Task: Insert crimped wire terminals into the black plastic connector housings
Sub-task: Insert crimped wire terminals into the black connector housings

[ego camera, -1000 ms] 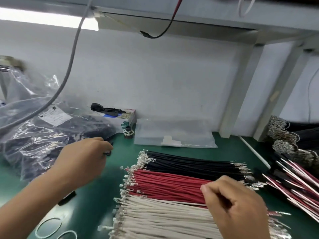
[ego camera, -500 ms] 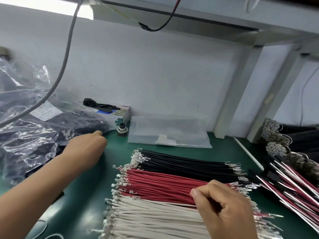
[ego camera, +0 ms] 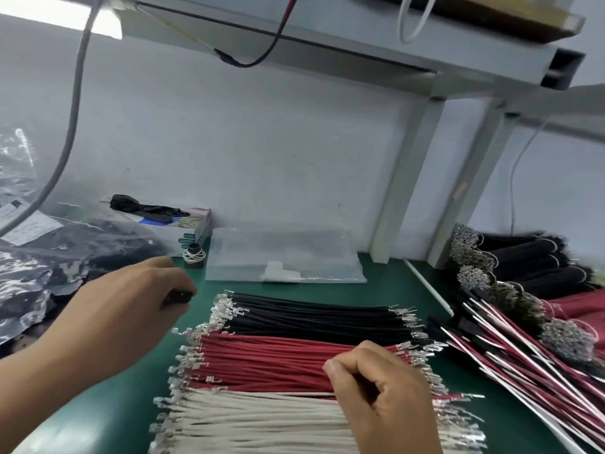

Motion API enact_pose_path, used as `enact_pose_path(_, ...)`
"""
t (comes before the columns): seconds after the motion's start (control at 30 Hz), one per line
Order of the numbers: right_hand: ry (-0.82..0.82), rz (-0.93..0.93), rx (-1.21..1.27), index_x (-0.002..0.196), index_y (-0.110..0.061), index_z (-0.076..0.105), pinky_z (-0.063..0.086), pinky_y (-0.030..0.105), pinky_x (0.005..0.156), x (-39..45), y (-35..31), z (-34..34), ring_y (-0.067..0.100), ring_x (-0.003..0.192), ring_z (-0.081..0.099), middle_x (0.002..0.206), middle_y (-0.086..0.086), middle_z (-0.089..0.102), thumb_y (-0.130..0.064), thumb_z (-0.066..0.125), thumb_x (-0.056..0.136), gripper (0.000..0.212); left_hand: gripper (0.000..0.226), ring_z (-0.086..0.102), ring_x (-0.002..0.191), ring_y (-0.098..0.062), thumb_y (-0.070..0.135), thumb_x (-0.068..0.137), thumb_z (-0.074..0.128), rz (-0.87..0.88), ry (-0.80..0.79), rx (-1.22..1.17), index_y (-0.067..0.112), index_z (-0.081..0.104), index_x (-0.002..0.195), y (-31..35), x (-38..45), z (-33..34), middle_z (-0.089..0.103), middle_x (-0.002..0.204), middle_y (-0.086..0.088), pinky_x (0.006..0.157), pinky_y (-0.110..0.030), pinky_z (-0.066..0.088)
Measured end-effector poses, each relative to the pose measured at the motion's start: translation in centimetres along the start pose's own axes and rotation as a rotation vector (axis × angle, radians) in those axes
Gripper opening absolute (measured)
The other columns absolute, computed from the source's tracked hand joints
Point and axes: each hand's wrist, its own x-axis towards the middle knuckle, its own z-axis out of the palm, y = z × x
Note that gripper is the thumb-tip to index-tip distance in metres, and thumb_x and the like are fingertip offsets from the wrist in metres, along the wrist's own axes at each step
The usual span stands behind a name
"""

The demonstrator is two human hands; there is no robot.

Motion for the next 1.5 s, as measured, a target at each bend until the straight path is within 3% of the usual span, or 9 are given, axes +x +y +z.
enact_pose_path(0.23,-0.121,0.156,-0.067,0.084,-0.036,0.075,0.047,0.018,0.062,1.7,0.4,-0.4,0.010,0.071,0.061,0.090,-0.016,0.063,-0.024,0.073,0.081,0.013,0.017,0.068,0.068,0.002,0.050,0.084,0.074,-0.029,0.266,-0.464,0.050,0.066,0.099,3.3,-1.2,1.7,0.068,0.102,0.026,0.058,-0.026,0.055)
enact_pose_path(0.37,-0.232,0.084,-0.182,0.095,-0.036,0.076,0.048,0.013,0.079,5.9,0.8,1.1,-0.001,0.093,0.061,0.098,-0.023,0.064,-0.019,0.071,0.089,0.018,0.025,0.068,0.078,0.002,0.032,0.078,0.073,-0.034,0.300,-0.539,0.046,0.068,0.098,3.2,-1.8,3.0,0.069,0.104,0.023,0.066,-0.015,0.053)
enact_pose_path(0.53,-0.594,0.142,-0.293,0.130,-0.032,0.066,0.043,0.033,0.100,9.6,2.0,6.4,0.012,0.126,0.049,0.128,-0.012,0.063,-0.042,0.059,0.097,0.036,0.044,0.068,0.081,0.004,0.004,0.071,0.088,-0.029,0.223,-0.461,0.040,0.072,0.092,3.1,-2.7,3.2,0.069,0.103,0.024,0.069,-0.014,0.054)
enact_pose_path(0.73,-0.616,0.152,-0.228,0.089,-0.031,0.077,0.045,0.027,0.076,10.1,2.5,8.0,0.001,0.082,0.055,0.076,-0.023,0.056,-0.031,0.069,0.091,0.008,0.035,0.068,0.077,-0.002,0.002,0.074,0.088,-0.080,0.220,-0.504,0.033,0.076,0.085,3.9,-2.8,2.5,0.070,0.093,0.023,0.065,-0.021,0.053)
enact_pose_path(0.93,-0.572,-0.008,-0.283,0.099,-0.030,0.063,0.045,0.029,0.076,9.5,2.4,7.5,0.006,0.090,0.054,0.097,-0.018,0.057,-0.031,0.053,0.101,0.009,0.031,0.068,0.080,-0.001,0.005,0.076,0.087,-0.118,0.211,-0.508,0.032,0.076,0.085,4.1,-2.8,2.4,0.071,0.086,0.025,0.069,-0.020,0.054)
enact_pose_path(1.13,-0.336,-0.095,-0.192,0.119,-0.027,0.059,0.044,0.031,0.073,10.8,1.9,4.6,0.009,0.087,0.054,0.103,-0.014,0.052,-0.025,0.043,0.106,0.020,0.029,0.069,0.078,0.001,0.005,0.078,0.086,-0.220,0.193,-0.652,0.032,0.077,0.085,4.5,-2.7,2.5,0.073,0.081,0.024,0.067,-0.007,0.050)
enact_pose_path(1.27,-0.202,-0.136,-0.103,0.117,-0.026,0.065,0.038,0.009,0.073,11.5,1.0,2.3,0.001,0.088,0.051,0.097,-0.015,0.045,-0.019,0.050,0.103,0.022,0.030,0.070,0.069,-0.004,0.001,0.080,0.083,-0.260,0.160,-0.808,0.028,0.078,0.091,4.9,-2.8,1.9,0.076,0.080,0.014,0.066,-0.010,0.051)
enact_pose_path(1.4,-0.484,-0.099,-0.192,0.109,-0.034,0.073,0.046,0.026,0.087,7.8,0.9,2.9,0.000,0.096,0.053,0.099,-0.017,0.061,-0.023,0.060,0.098,0.020,0.034,0.072,0.066,-0.020,-0.006,0.087,0.074,-0.206,0.080,-0.989,0.023,0.078,0.105,6.0,-3.1,0.7,0.075,0.082,-0.005,0.069,-0.038,0.060)
enact_pose_path(1.5,-0.597,-0.051,-0.273,0.119,-0.035,0.070,0.046,0.030,0.096,5.0,1.3,3.1,0.000,0.109,0.050,0.110,-0.020,0.058,-0.030,0.059,0.099,0.023,0.027,0.066,0.066,-0.021,-0.003,0.091,0.070,-0.069,0.042,-0.909,0.022,0.081,0.098,7.3,-3.7,0.1,0.068,0.085,-0.001,0.063,-0.041,0.055)
